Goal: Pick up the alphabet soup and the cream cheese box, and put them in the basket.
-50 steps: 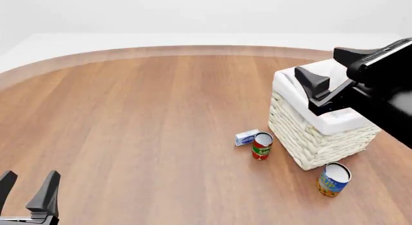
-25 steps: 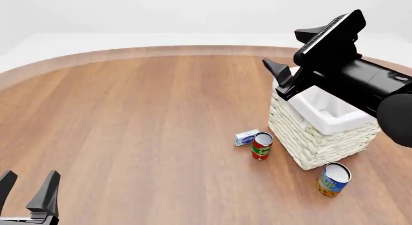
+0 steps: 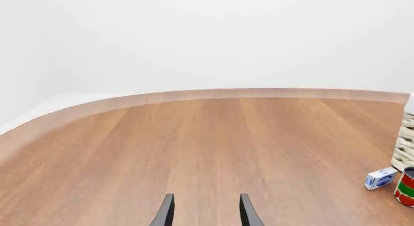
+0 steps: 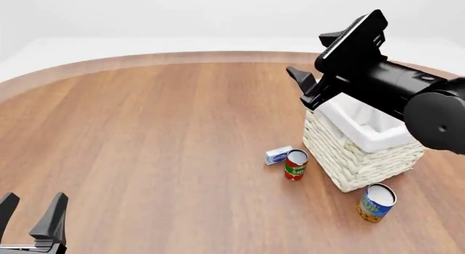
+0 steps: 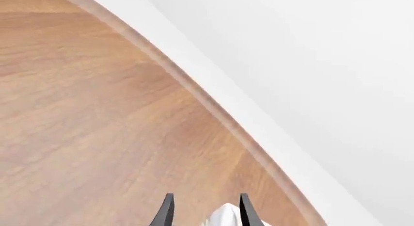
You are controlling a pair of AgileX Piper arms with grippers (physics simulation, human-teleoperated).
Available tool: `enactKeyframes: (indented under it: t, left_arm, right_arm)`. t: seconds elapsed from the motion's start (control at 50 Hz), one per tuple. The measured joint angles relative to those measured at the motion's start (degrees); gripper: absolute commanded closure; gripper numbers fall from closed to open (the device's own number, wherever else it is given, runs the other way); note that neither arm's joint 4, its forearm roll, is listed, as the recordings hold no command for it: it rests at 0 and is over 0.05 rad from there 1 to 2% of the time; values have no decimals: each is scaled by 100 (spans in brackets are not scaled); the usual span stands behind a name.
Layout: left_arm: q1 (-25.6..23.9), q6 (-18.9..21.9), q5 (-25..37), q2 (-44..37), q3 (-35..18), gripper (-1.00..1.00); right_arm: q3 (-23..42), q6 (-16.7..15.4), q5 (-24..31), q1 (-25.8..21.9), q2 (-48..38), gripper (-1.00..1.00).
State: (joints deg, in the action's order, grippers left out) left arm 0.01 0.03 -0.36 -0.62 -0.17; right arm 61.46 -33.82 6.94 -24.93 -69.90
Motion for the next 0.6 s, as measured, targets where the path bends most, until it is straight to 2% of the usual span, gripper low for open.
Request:
enactKeyframes:
  t: [0.36, 0.6]
  left_arm:
    - [3, -1, 9, 8, -3, -100]
    - [3, -1, 2, 0, -3, -100]
  right_arm:
    - [931, -153, 621, -45, -919, -100]
    - [1574, -626, 1209, -80, -1592, -100]
